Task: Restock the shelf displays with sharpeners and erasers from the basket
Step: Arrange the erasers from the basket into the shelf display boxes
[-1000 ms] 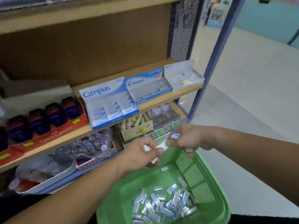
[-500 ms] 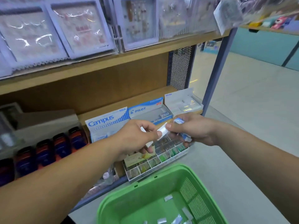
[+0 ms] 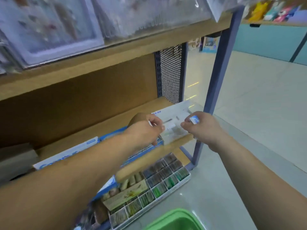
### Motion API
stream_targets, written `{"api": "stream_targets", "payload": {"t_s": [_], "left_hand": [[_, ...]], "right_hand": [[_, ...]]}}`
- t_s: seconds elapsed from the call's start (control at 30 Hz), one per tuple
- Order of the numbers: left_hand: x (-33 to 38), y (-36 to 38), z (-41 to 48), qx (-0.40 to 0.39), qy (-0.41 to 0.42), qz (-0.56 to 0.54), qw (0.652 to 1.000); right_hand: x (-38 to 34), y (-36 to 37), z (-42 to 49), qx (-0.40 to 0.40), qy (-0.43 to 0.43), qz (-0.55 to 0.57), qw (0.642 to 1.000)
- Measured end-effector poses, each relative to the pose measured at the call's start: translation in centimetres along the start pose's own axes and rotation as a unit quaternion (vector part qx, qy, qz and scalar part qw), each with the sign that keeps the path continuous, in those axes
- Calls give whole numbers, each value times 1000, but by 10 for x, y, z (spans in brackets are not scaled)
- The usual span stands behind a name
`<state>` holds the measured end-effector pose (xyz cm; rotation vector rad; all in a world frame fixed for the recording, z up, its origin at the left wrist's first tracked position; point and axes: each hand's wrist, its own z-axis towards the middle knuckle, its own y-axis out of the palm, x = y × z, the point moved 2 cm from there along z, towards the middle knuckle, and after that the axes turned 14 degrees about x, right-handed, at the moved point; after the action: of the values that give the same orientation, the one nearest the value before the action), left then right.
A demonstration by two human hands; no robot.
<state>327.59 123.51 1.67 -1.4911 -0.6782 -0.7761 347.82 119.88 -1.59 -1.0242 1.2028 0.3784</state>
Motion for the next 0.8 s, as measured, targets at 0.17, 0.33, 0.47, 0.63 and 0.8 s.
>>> {"api": "stream_targets", "payload": {"t_s": [0.17,0.33,0.47,0.63,0.8], "left_hand": [[12,41,56,55,49,112,991],[5,75,80,79,103,167,977],[-6,85,82,106,122,160,974],[-11,94,91,93,143,227,959],[-1,94,91,57,197,366,908]], "right_hand": [[23,4,26,57,-60,-35,996],[53,15,31,68,-57,-50,995],[57,17,30,97,-64,-4,993],[60,14,30,93,-52,17,994],[59,7,29,73,-31,75,994]]}}
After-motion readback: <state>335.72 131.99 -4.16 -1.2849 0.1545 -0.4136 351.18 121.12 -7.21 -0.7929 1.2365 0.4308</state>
